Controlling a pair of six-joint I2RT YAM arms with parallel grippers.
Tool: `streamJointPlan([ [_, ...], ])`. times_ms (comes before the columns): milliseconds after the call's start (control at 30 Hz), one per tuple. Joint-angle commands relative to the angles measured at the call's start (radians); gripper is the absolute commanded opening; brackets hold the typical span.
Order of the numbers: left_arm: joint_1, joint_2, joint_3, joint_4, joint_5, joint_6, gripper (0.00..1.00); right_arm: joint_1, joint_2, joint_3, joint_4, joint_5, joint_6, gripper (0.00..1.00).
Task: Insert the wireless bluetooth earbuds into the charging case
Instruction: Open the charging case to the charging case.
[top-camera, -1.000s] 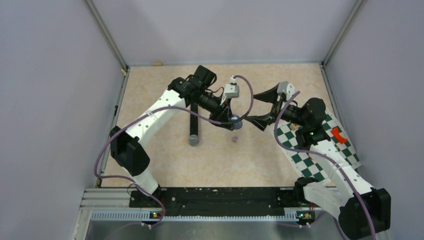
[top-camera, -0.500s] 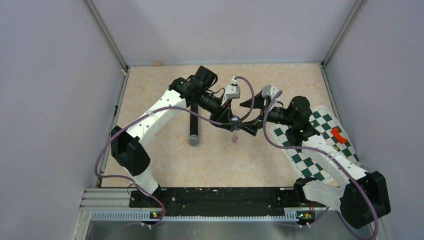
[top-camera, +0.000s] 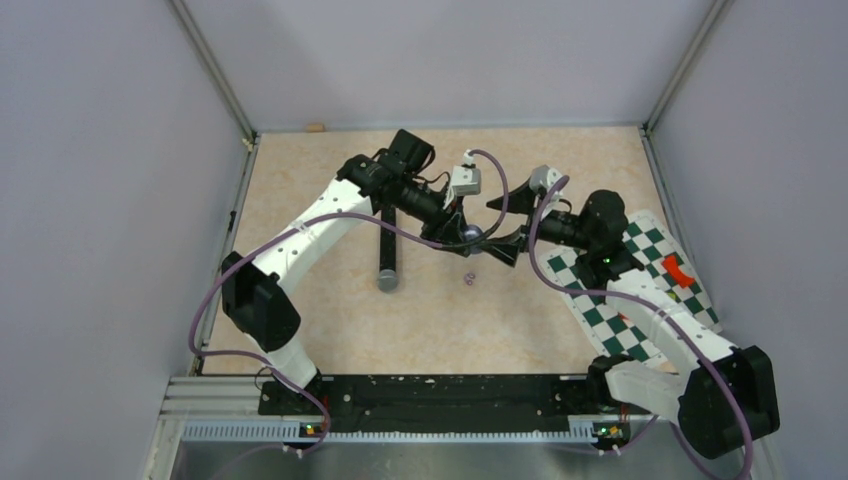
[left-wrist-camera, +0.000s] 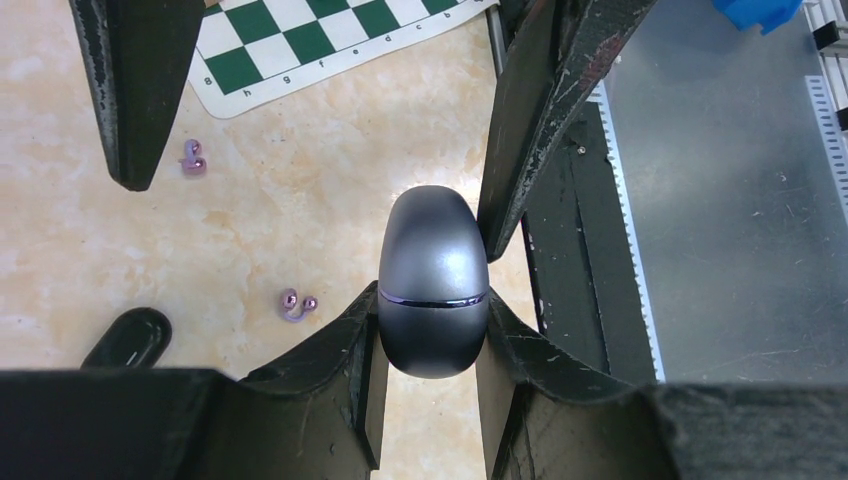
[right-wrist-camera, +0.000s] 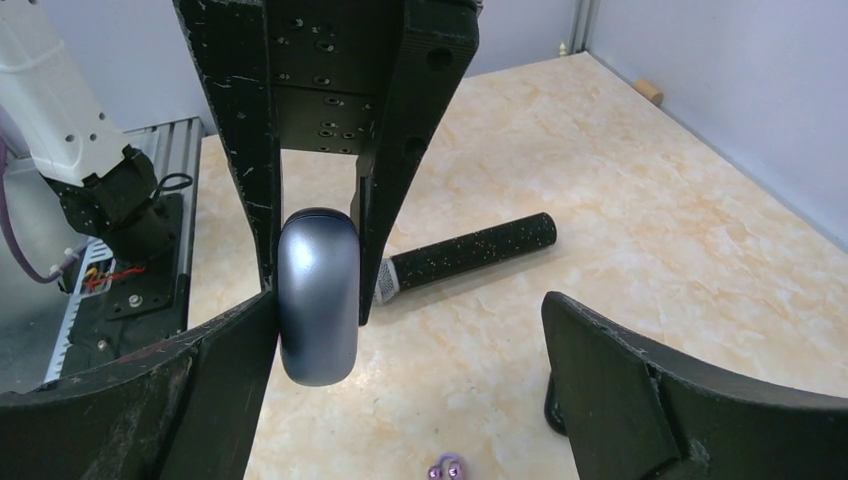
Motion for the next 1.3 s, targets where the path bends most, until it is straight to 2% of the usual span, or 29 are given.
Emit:
streamJointPlan([
  [0,-0.007,-0.048,0.008,-0.043,0.063,0.009,0.0,-0.046,-0.013,0.043,0.017,0.056,-0.021,0.99],
  [300,-0.008,-0.046,0.005,-0.041,0.064,0.009,0.0,-0.066,-0.051,0.046,0.006,0.082,-0.04,0.99],
  [633,-0.007,-0.04,0.008,-0.042,0.052,0.009,0.0,-0.072,-0.122,0.055,0.008,-0.011,-0.015,0.99],
  [733,-0.007,-0.043,0.011,-0.04,0.042,0.009,0.0,-0.088,-0.136,0.087,-0.058,-0.03,-0.034,0.99],
  [833,-0.006,-0.049,0.011,-0.039,0.029,0.01,0.0,-0.11,-0.127,0.099,-0.085,-0.013,-0.054,0.99],
  [1000,0.007,-0.073,-0.007,-0.024,0.024,0.003,0.0,-0.184,-0.048,0.129,-0.105,0.009,0.003,0.99],
  [1167,0.023,-0.113,-0.042,0.007,0.016,-0.014,0.0,-0.256,0.114,0.249,-0.301,0.069,-0.063,0.91],
  [1267,0.03,-0.133,-0.062,0.024,0.019,-0.019,0.0,-0.28,0.206,0.323,-0.519,0.061,-0.296,0.78],
])
